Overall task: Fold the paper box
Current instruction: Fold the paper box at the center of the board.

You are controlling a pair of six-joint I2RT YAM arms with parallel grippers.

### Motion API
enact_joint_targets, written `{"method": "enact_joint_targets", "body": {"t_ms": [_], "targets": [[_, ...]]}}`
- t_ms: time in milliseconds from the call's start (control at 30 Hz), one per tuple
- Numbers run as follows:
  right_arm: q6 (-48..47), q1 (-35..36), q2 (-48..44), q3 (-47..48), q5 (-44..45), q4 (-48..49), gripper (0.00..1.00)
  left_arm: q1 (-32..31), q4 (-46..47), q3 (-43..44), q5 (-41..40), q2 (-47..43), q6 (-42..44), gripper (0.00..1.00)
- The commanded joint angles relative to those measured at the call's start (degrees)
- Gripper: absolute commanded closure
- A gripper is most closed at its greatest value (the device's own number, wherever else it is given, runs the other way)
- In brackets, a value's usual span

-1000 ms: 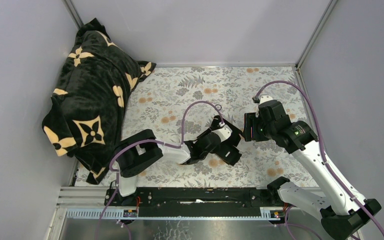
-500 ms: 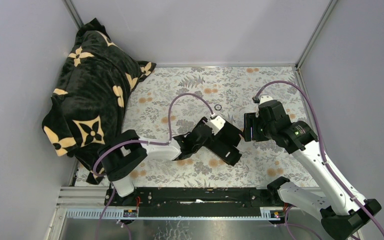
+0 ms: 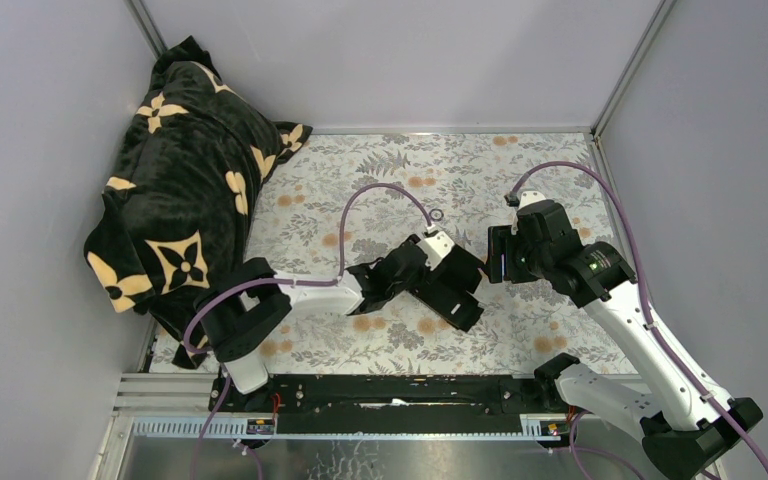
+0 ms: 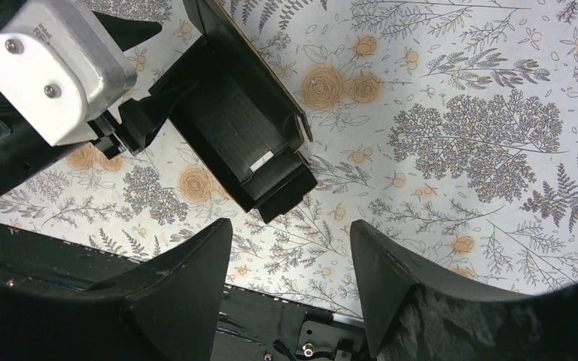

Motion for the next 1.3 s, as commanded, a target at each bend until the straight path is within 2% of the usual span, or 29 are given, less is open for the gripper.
{"method": "enact_joint_targets", "body": {"t_ms": [0, 267, 867, 1100, 1267], "targets": [[-0.67, -0.19, -0.94, -0.07, -1.15, 0.52, 0.33, 1.37, -0.8, -0.26, 1.29, 0.01, -0.7, 0.41], [-0.75, -0.21, -0.58, -0.14, -1.15, 0.78, 0.33, 3.97, -2.18, -1.09, 5.12, 0.18, -1.1, 0.55], [-1.11, -0.2, 0.56, -0.75, -1.72, 1.71, 0.33, 5.94, -4.7, 0.46, 13.71, 2.22, -1.74, 0.54], [-1.11, -0.21, 0.48, -0.92, -1.87, 1.92, 0.33, 6.07, -5.29, 0.74, 12.8, 2.63, -1.36, 0.7], [-0.96, -0.25, 0.3, -1.26, -2.31, 2.13, 0.33, 6.08, -5.12, 0.54, 12.22, 2.14, -1.3, 0.72]]}}
